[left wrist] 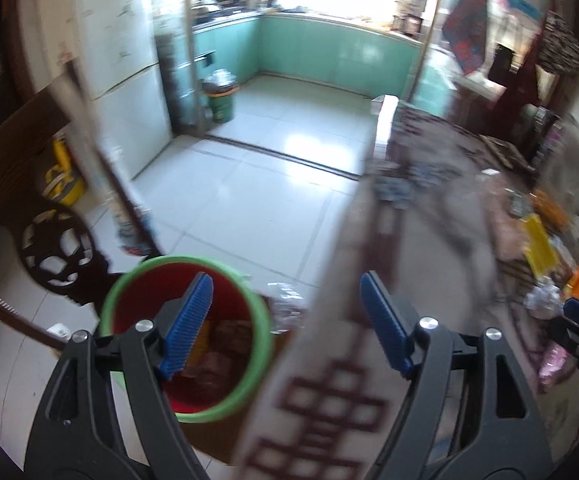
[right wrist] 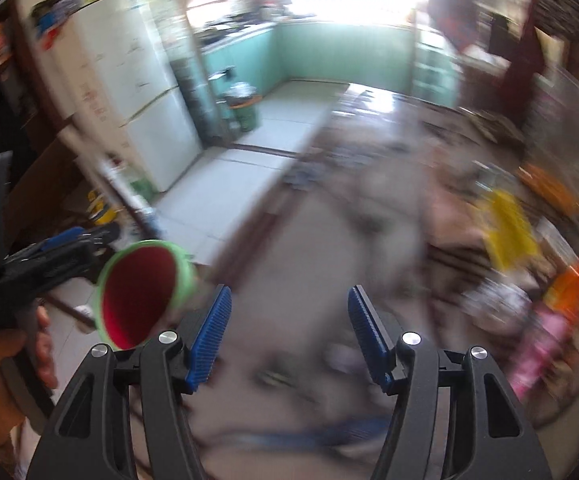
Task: Collect trash
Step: 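Grasp the pink bag with the right tool while the left tool grasps silver foil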
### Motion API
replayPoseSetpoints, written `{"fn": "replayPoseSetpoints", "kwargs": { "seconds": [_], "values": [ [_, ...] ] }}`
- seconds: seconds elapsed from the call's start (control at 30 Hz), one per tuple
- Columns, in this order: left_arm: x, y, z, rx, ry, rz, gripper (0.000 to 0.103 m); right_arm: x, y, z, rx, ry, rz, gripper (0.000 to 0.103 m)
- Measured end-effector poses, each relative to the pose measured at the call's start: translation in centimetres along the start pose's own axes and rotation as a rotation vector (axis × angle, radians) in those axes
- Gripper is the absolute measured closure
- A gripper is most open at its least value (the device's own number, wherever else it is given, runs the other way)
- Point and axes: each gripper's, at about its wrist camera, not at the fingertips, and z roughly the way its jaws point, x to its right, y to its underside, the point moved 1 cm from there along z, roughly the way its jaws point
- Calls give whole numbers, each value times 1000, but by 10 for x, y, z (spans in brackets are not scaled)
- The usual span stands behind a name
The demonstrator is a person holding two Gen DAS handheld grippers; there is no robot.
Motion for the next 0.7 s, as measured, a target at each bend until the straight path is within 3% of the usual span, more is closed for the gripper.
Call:
{"fn": "replayPoseSetpoints", "kwargs": {
  "seconds": [0.13, 0.27, 0.37, 0.5, 0.57, 0.6, 0.63, 0.7],
  "values": [
    [58, 5, -4, -7, 76, 45, 27, 94, 19, -14, -3, 138, 191, 44],
    [109, 12, -4, -32, 140, 76, 27, 166, 44, -2, -82, 185, 337, 44],
    [151, 19, -3, -54, 182, 113, 26, 197, 62, 19, -158, 174, 386, 44],
    [191, 26, 4, -97, 212, 142, 26, 208, 77, 42, -219, 112, 404, 45],
    [205, 30, 8, -117, 227, 152, 26, 210, 81, 45, -225, 96, 378, 55],
    [215, 32, 11, -128, 235, 162, 26, 210, 80, 45, -230, 94, 352, 75],
    [225, 33, 14, -136, 243, 171, 26, 211, 81, 44, -246, 71, 331, 75],
    [241, 34, 20, -150, 258, 185, 26, 218, 80, 35, -225, 25, 343, 90]
  ]
}}
